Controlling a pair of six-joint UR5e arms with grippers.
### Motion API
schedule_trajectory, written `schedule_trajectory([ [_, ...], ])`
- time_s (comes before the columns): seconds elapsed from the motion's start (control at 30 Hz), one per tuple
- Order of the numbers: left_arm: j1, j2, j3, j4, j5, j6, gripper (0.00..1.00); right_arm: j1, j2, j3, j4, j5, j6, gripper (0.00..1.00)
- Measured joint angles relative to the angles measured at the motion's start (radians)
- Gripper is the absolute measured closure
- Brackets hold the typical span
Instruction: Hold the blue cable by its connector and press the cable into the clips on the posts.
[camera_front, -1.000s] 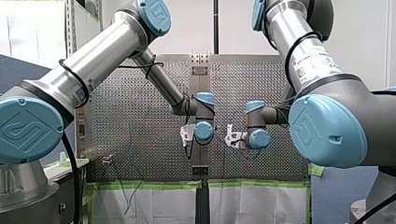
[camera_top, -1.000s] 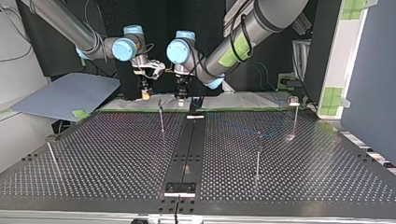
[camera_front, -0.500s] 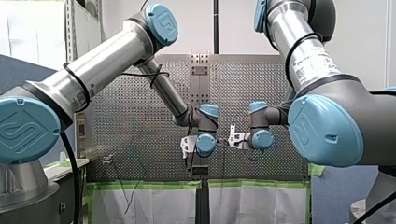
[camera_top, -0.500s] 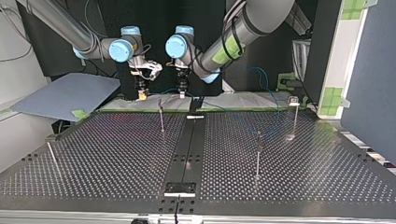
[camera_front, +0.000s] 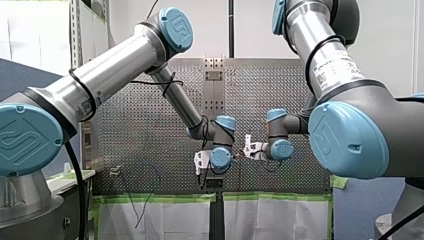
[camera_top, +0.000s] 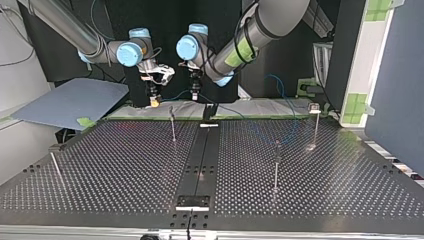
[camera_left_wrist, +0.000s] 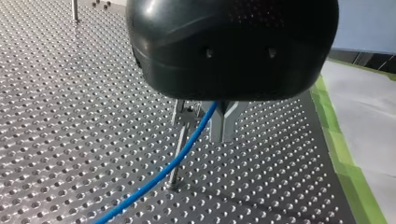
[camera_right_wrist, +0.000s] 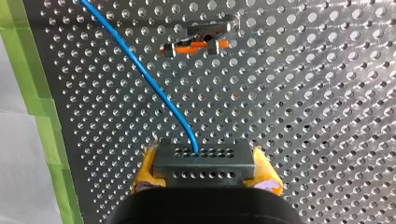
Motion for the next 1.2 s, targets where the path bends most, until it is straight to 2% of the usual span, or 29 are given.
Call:
schedule_trajectory([
  [0.37, -0.002, 0.0, 0.005, -0.008, 0.023, -0.026, 1.0, -0.024, 0.002, 0.0, -0.005, -0.006, 0.001, 1.0],
  [0.63, 0.002, -0.005, 0.068, -0.038, 0.027, -0.051, 1.0, -0.047, 0.005, 0.0, -0.024, -0.026, 0.001, 1.0],
  [0.9, 0.002, -0.057, 0.134, -0.088, 0.026, -0.062, 1.0, -0.072, 0.007, 0.0, -0.041, -0.05, 0.001, 1.0],
  [1.2, 0.007, -0.09, 0.201, -0.094, 0.066, -0.068, 1.0, -0.103, 0.011, -0.001, -0.076, -0.099, 0.026, 1.0],
])
